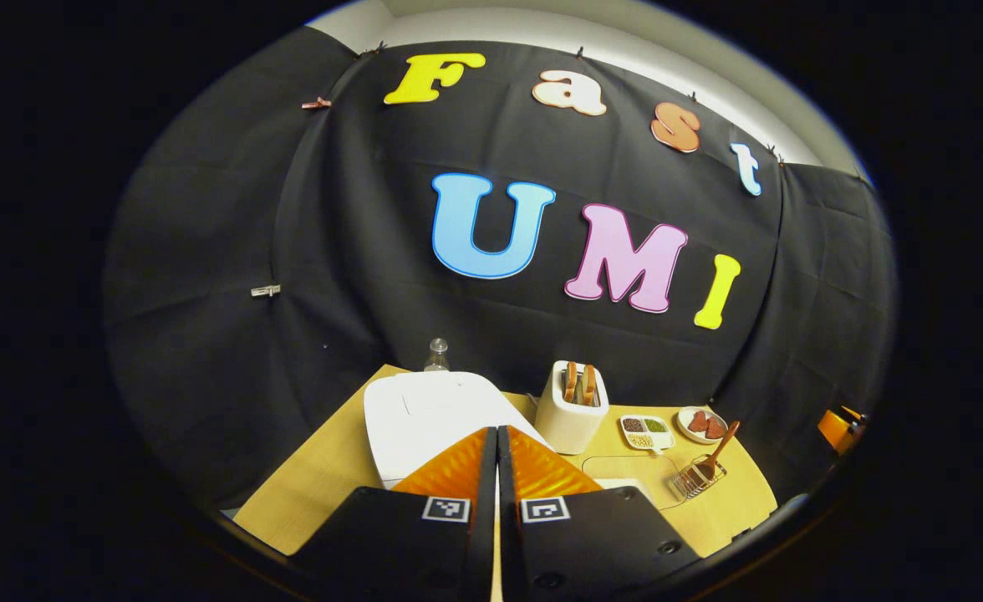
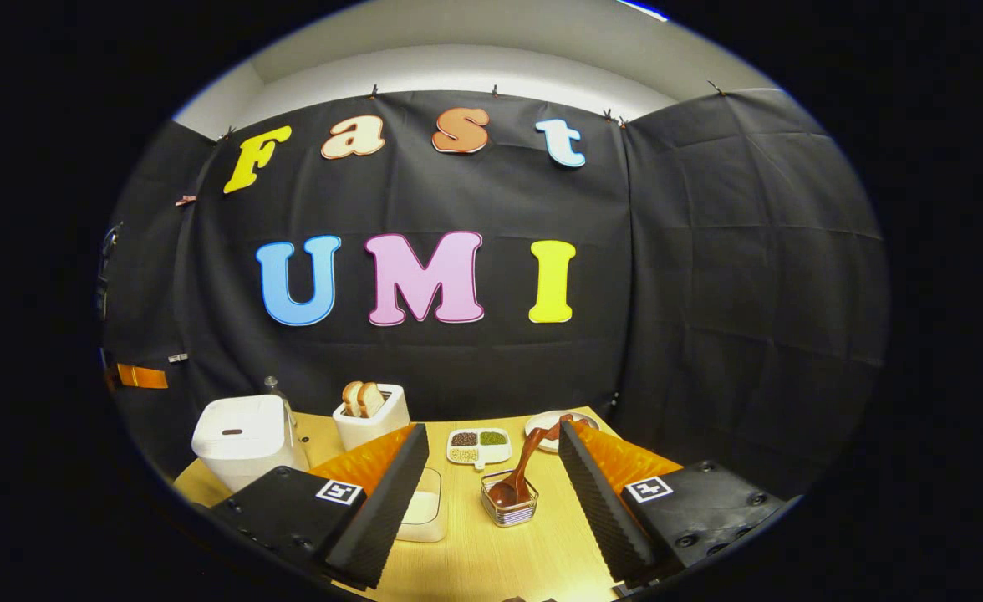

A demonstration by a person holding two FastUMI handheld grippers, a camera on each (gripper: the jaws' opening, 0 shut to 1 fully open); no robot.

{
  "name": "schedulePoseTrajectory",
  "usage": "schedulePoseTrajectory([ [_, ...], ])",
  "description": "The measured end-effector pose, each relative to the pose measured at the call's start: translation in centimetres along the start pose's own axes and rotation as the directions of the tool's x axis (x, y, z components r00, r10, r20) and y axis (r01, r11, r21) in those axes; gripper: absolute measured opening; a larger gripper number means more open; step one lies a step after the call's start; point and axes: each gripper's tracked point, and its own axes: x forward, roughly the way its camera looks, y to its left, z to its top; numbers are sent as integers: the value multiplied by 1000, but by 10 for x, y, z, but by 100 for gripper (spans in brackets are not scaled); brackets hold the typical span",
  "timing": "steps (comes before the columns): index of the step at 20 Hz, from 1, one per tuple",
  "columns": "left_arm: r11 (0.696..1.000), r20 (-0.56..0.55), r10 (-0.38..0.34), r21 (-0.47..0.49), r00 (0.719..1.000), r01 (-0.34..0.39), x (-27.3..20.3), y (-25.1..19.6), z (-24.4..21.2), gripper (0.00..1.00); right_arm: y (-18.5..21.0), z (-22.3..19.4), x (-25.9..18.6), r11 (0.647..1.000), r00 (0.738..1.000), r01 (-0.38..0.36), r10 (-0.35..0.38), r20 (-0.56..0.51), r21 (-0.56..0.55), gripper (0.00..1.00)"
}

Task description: Close the left gripper, press the button to open the rice cooker; take a wooden spoon from the chopstick holder with the right hand, scoop a spoonful of rice and pour it into the rice cooker, then put the wooden spoon back into the chopstick holder.

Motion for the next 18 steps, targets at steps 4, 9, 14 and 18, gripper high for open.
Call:
schedulePoseTrajectory([
  [4, 998, -71, -6, -57, 997, 2, 47, -5, -16, 7, -16, -16, 25, 1000, 999, -2, 2, -40, 11, 98],
  [9, 997, -128, 10, -77, 992, -20, 105, 7, -43, 5, -35, -36, 45, 1000, 995, 2, 0, -96, 25, 98],
  [14, 996, -204, 61, -45, 977, -72, 136, 18, -70, 5, -55, -48, 62, 1000, 992, 14, -11, -125, 23, 98],
  [18, 988, -244, 93, -95, 965, -119, 142, 28, -89, 6, -66, -51, 76, 1000, 992, 17, -14, -129, 24, 98],
])
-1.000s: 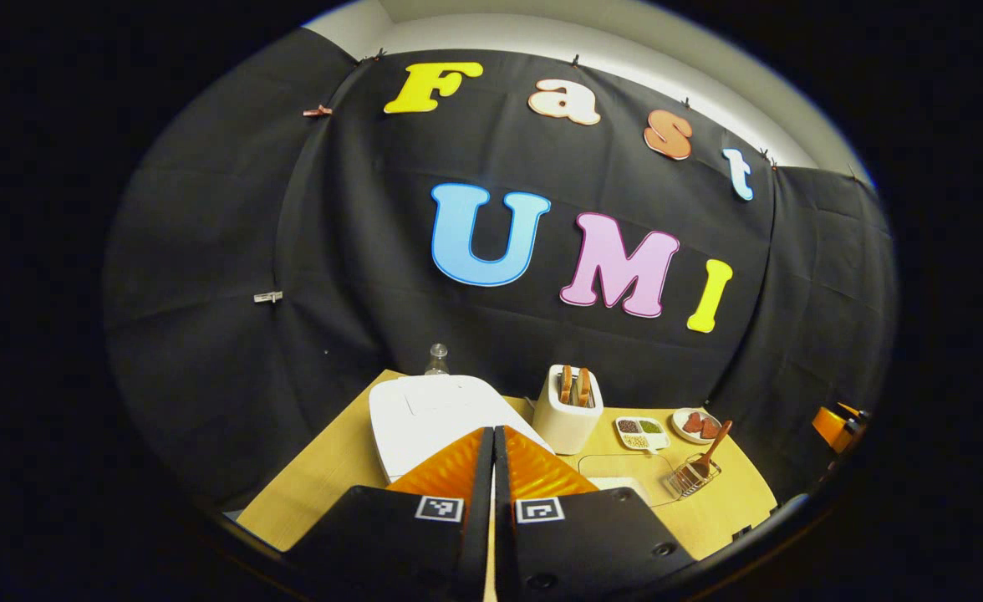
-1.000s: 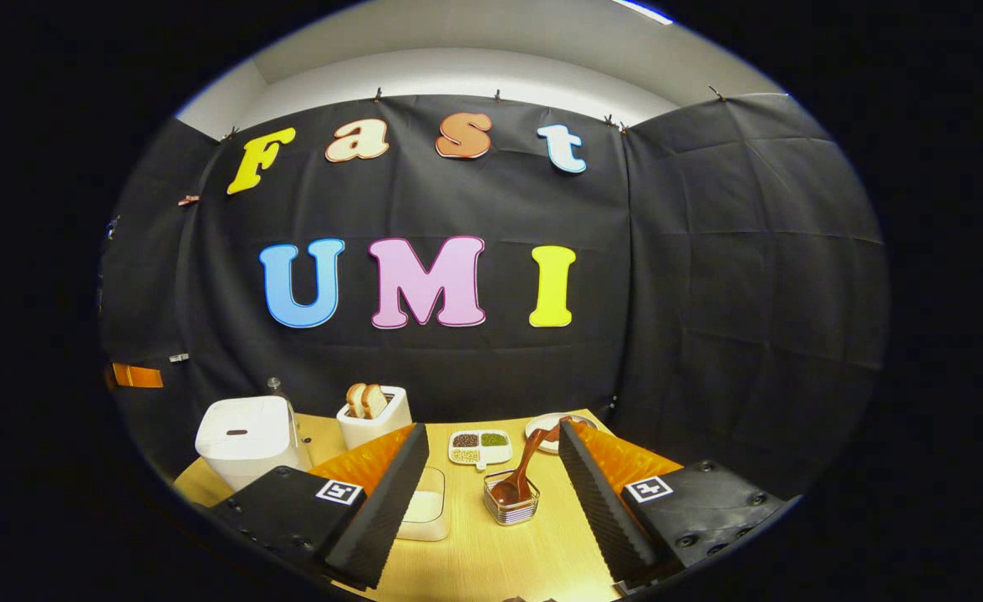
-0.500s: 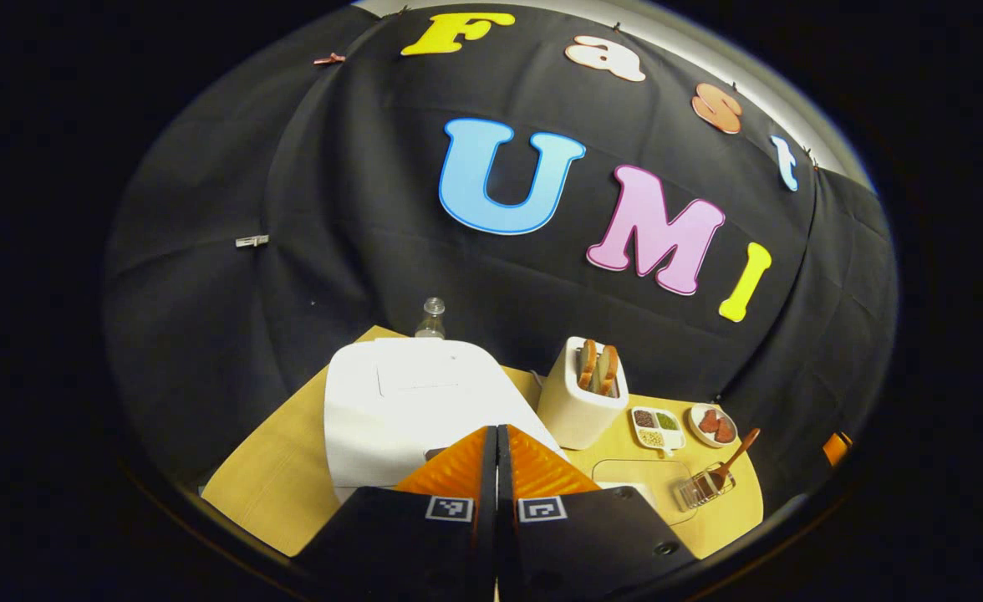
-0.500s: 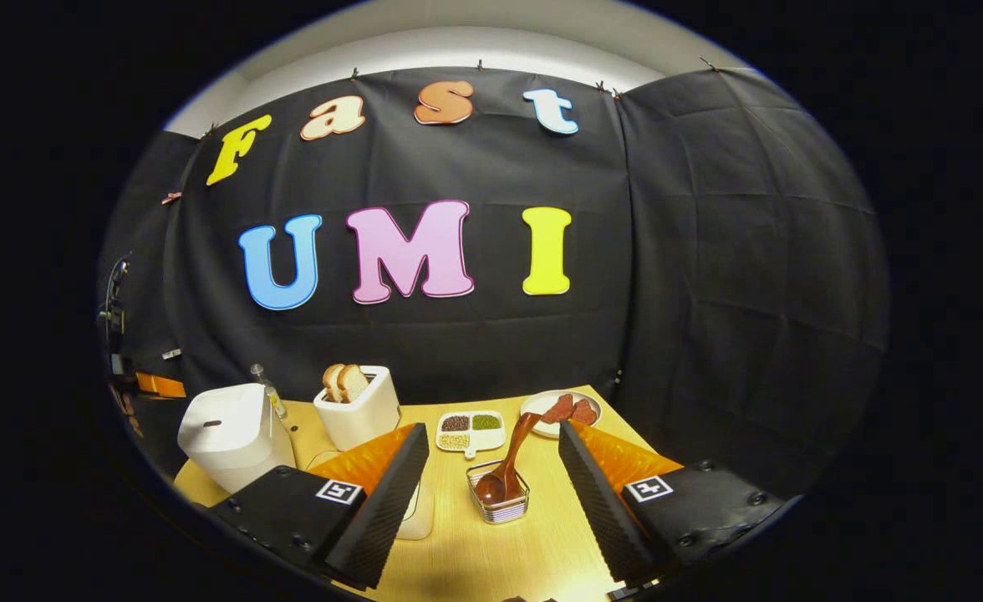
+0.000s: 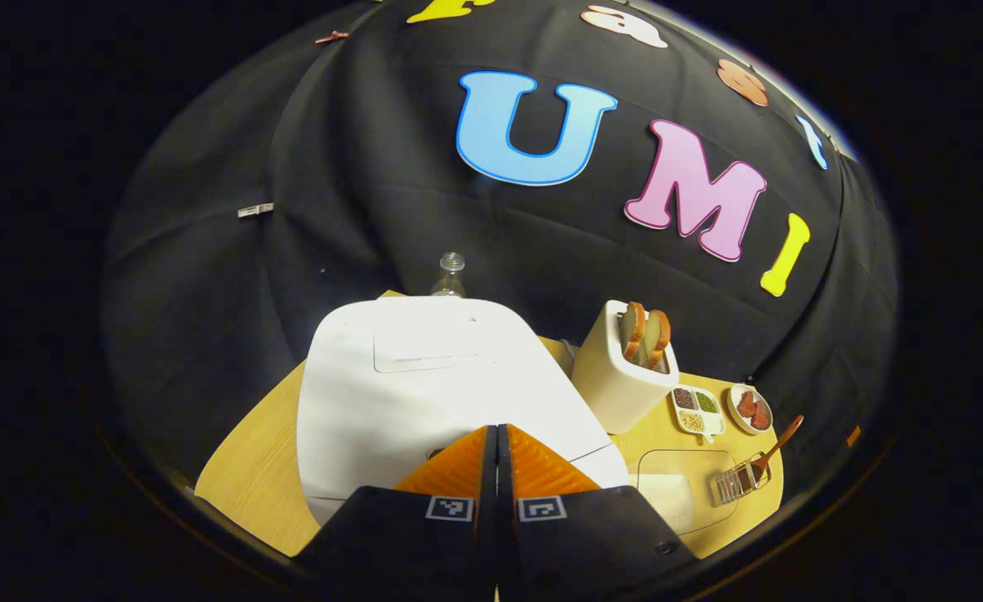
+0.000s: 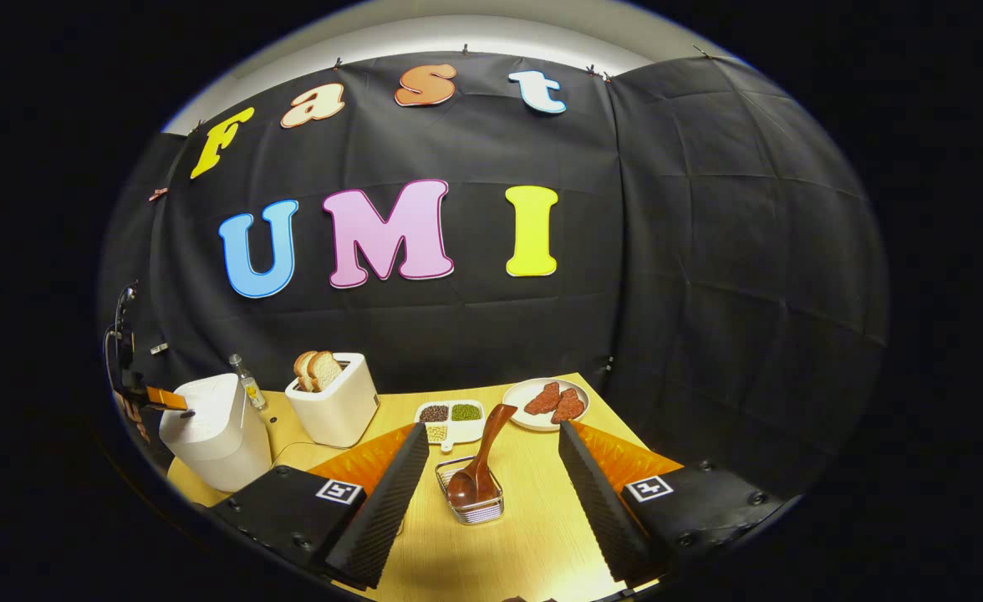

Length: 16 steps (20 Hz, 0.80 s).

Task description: Close the left gripper, press the button to open the rice cooker; take a wooden spoon from the chopstick holder with the right hand, scoop a spoonful of rice and pour it into the rice cooker, then put the wooden spoon back into the chopstick holder.

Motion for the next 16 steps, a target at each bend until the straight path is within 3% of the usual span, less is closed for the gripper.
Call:
schedulePoseTrajectory([
  [1, 1000, -21, 1, -23, 1000, -1, 0, 1, -7, 2, -2, 0, 3, 1000, 1000, -1, 1, 0, -2, 98],
  [4, 999, -13, 5, -43, 1000, -6, 3, 1, -7, 6, -9, 0, 11, 1000, 1000, -8, 8, 3, -1, 98],
  [11, 996, -11, 90, -11, 996, -90, 1, 0, -7, 6, -16, -14, 31, 998, 998, -58, 59, -31, 15, 98],
  [13, 996, 104, 91, -26, 990, -89, -19, -10, 20, 6, -17, -13, 33, 997, 997, -71, 71, -22, 11, 97],
  [16, 994, 284, 107, -13, 953, -108, -65, -18, 69, 10, -22, -13, 39, 997, 997, -72, 72, -15, -3, 97],
])
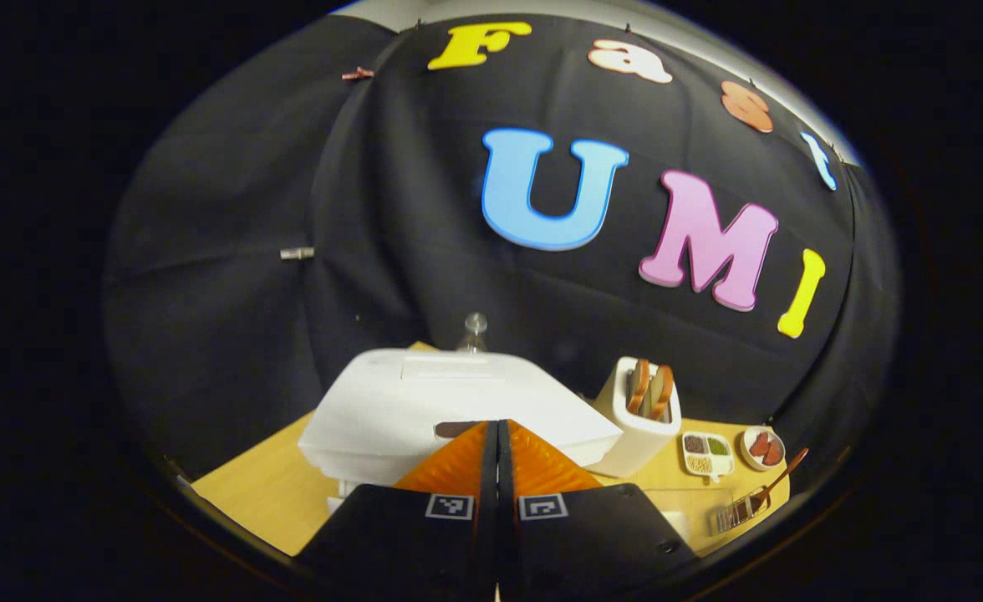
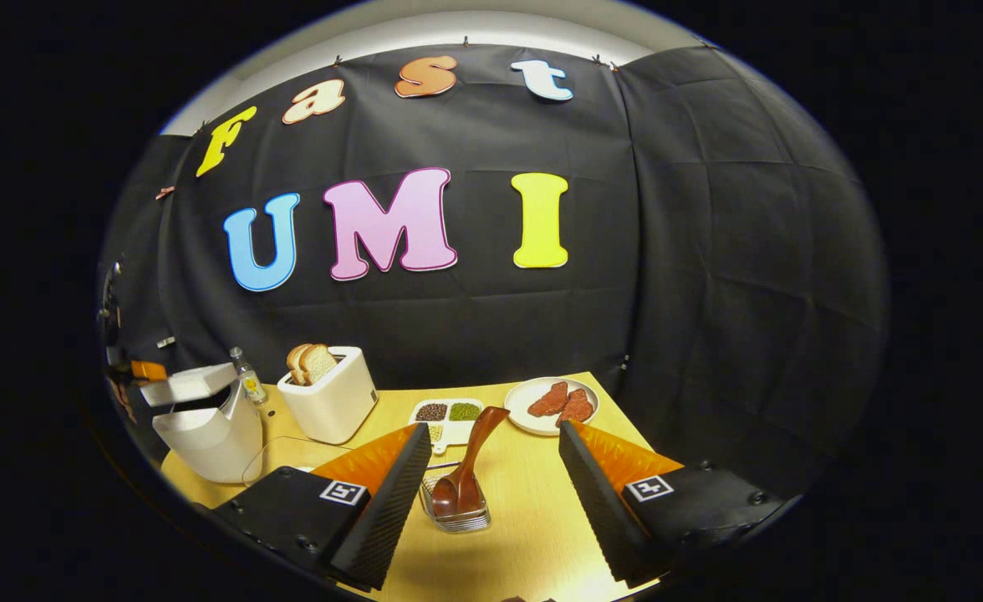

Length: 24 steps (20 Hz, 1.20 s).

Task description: Close the left gripper, press the button to open the rice cooker; take a wooden spoon from the chopstick holder with the right hand, scoop a spoonful of rice and pour it into the rice cooker, then put the wooden spoon back into the chopstick holder.

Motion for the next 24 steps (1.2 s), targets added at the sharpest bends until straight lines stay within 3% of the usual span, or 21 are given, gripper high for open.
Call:
schedulePoseTrajectory([
  [1, 1000, 25, 6, -4, 1000, -5, -10, -3, 6, 5, 0, -1, 2, 1000, 1000, -2, 2, -4, 8, 97],
  [4, 1000, 80, 0, -18, 997, 2, -46, -10, 22, 6, 0, -1, 9, 1000, 1000, -2, 2, -3, 13, 97],
  [9, 999, 115, 34, -24, 993, -31, -105, -17, 10, 11, 1, -11, 28, 1000, 999, -20, 20, -31, 18, 96],
  [13, 999, 78, 37, -13, 996, -37, -142, -33, -18, 41, 5, -25, 48, 999, 997, -38, 39, -66, 21, 96],
  [14, 999, 66, 38, -21, 997, -36, -146, -36, -28, 60, 8, -29, 53, 998, 996, -53, 54, -76, 24, 97],
  [15, 999, 53, 23, -26, 998, -21, -151, -44, -39, 70, 9, -34, 59, 998, 994, -62, 65, -90, 33, 96],
  [17, 1000, 29, -3, -16, 1000, 4, -161, -56, -61, 76, 11, -42, 71, 995, 991, -78, 83, -106, 55, 97],
  [18, 1000, 3, -8, -2, 1000, 8, -161, -59, -74, 96, 13, -47, 79, 994, 989, -85, 92, -116, 65, 96],
  [24, 999, -99, -26, 37, 995, 29, -172, -79, -112, 96, 27, -92, 120, 987, 965, -126, 146, -219, 101, 99],
])
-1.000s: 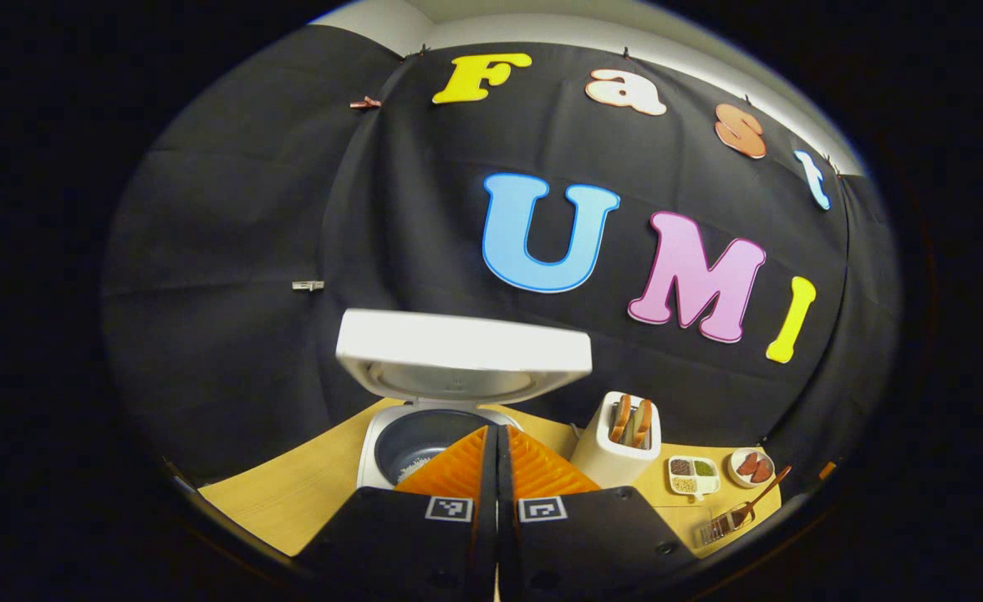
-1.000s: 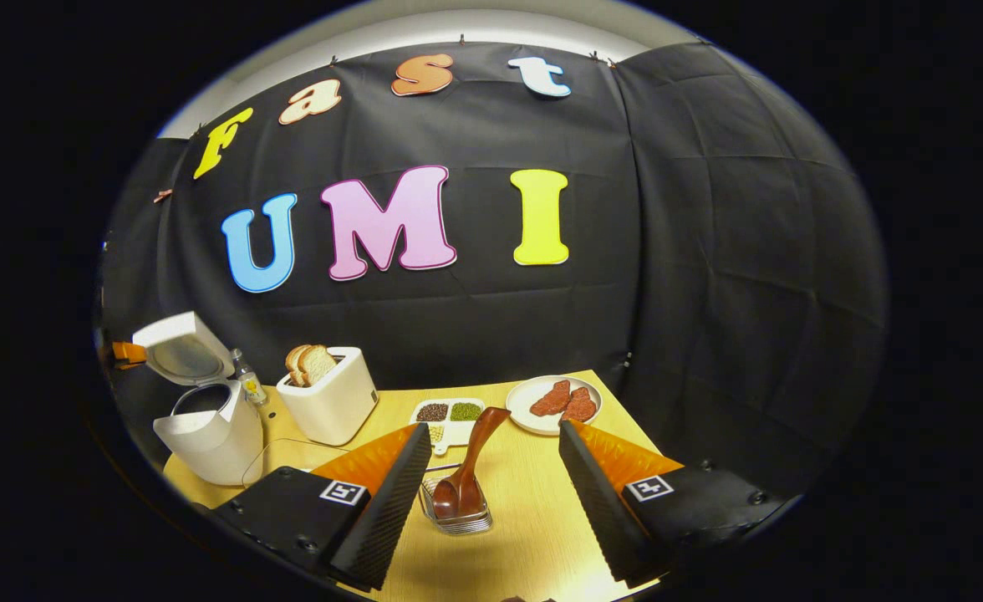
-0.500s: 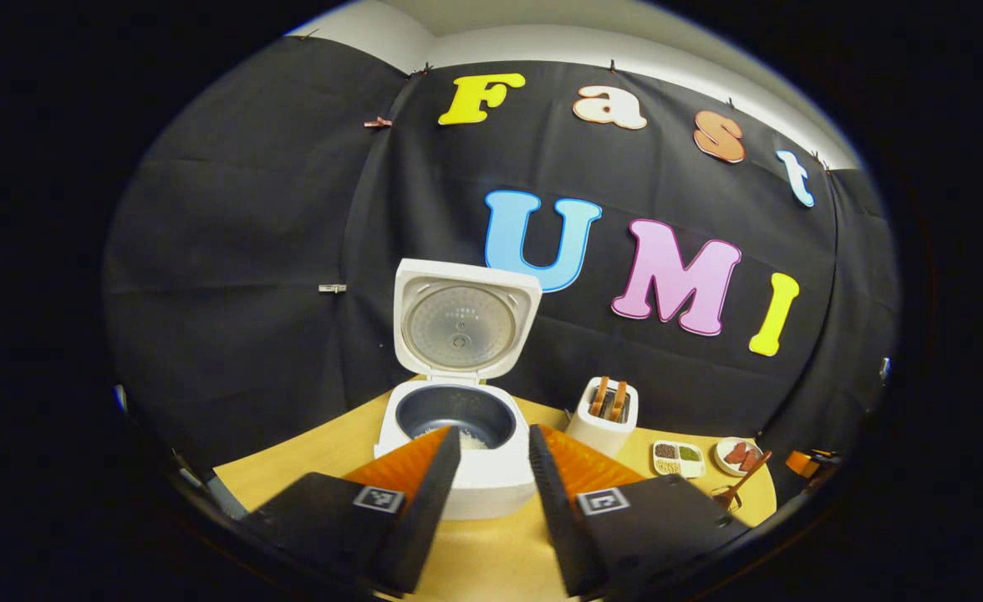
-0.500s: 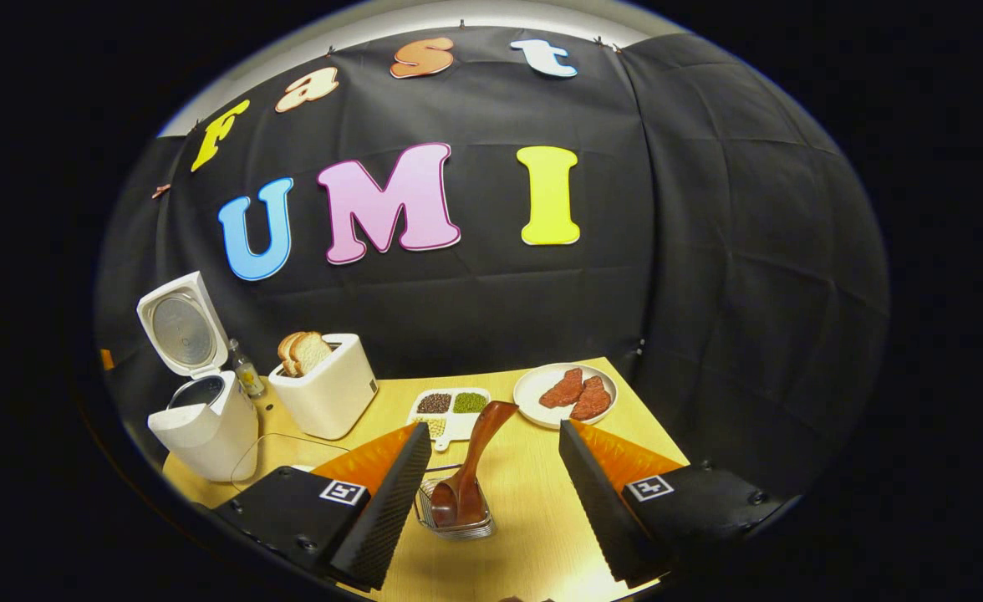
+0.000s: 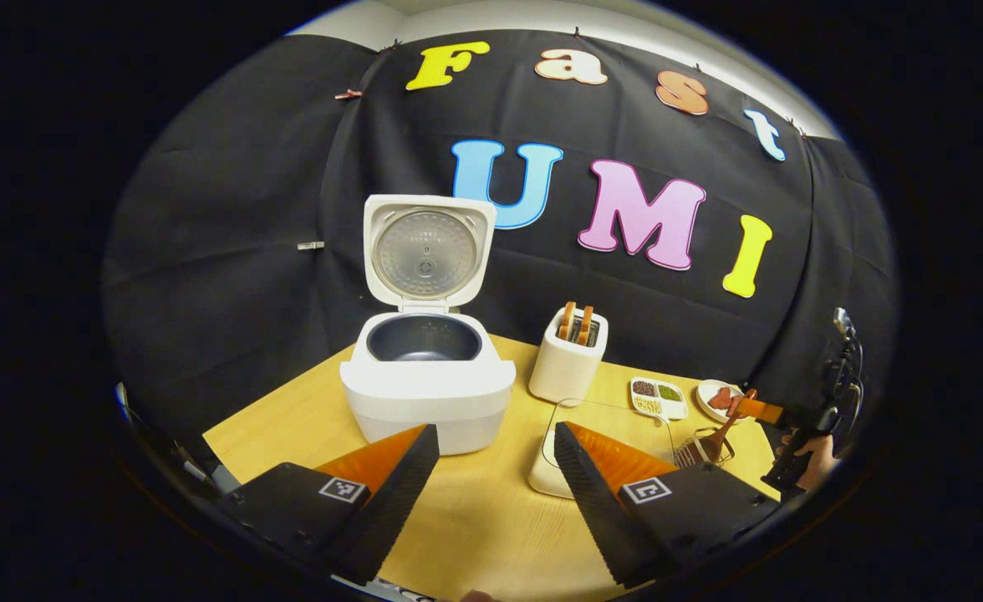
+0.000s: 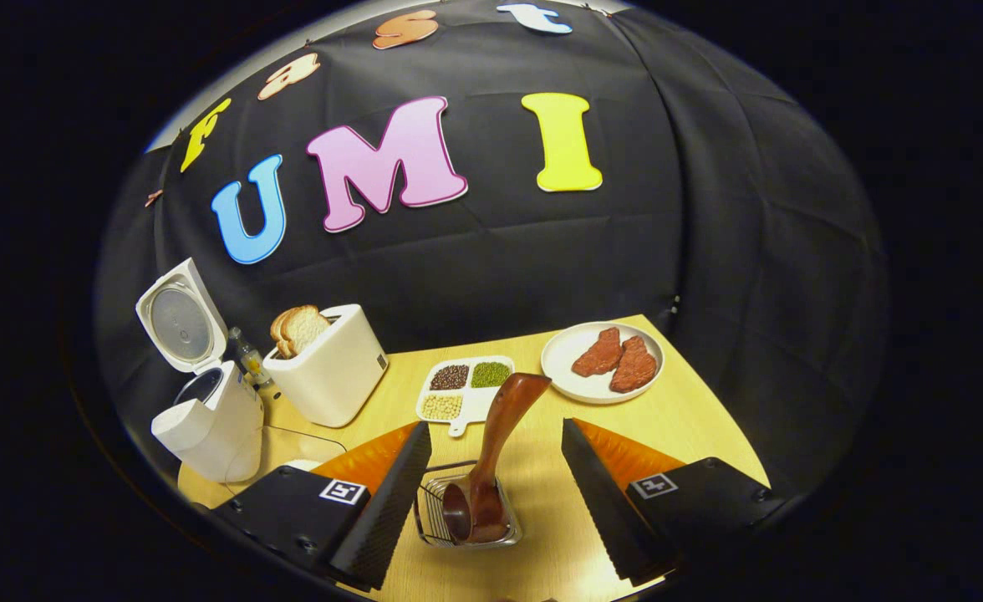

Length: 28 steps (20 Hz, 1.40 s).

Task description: Close the left gripper, press the button to open the rice cooker; take a wooden spoon from the chopstick holder with the right hand, scoop a spoonful of rice and pour it into the rice cooker, then put the wooden spoon back into the chopstick holder.

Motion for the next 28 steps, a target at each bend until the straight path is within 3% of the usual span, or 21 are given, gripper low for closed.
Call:
schedulePoseTrajectory([
  [7, 1000, -76, 16, 20, 997, -14, 5, 7, -26, 96, -5, -39, 62, 997, 991, 9, 1, -135, 73, 98],
  [10, 1000, -97, 13, 8, 995, -12, 1, 10, -36, 96, -5, -36, 74, 995, 990, 20, -6, -141, 97, 95],
  [13, 1000, -124, 4, -20, 992, -7, -3, 16, -49, 96, 1, -33, 72, 987, 988, 44, -21, -154, 151, 53],
  [14, 1000, -130, 0, -30, 992, -4, -4, 19, -50, 96, 2, -33, 70, 987, 986, 56, -31, -161, 152, 25],
  [19, 998, -116, -41, -59, 992, 34, -12, 41, -49, 96, 16, -15, 38, 983, 987, 116, -98, -129, 140, 16],
  [24, 996, -70, -79, 32, 994, 81, -14, 91, -36, 95, 33, 34, -11, 977, 983, 180, -182, 5, 116, 16],
  [28, 994, -42, -102, 29, 994, 103, -14, 132, -31, 96, 54, 56, -39, 975, 977, 198, -204, 57, 99, 16],
])
